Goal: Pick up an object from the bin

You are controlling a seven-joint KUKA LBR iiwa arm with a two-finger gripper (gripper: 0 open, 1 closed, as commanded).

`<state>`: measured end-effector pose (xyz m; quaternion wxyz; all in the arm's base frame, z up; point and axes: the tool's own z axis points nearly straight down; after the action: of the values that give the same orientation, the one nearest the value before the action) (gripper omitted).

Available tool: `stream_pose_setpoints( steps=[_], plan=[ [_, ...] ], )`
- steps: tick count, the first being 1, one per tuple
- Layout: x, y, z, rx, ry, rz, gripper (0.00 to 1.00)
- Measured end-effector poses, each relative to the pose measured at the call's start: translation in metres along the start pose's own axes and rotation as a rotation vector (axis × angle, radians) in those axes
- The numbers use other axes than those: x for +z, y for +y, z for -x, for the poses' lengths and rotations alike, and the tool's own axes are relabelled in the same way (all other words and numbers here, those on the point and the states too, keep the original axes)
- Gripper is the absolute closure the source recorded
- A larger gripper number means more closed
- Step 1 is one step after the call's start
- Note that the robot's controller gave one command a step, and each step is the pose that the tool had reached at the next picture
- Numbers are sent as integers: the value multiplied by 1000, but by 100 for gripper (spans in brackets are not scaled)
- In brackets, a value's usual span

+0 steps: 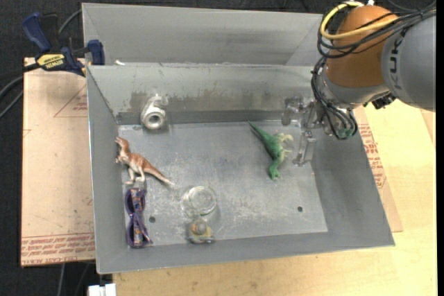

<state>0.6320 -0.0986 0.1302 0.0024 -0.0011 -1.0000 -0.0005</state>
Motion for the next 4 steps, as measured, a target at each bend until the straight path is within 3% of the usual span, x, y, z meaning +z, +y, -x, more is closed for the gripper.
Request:
stream_pose_setpoints(
  steps=[1,2,3,4],
  plan=[
    [-5,1,2,-2,-7,-1,0],
    [61,-6,23,-379,-3,1,0],
    [60,16,20,466,-8,1,100],
    [60,16,20,466,-8,1,100]
  ],
)
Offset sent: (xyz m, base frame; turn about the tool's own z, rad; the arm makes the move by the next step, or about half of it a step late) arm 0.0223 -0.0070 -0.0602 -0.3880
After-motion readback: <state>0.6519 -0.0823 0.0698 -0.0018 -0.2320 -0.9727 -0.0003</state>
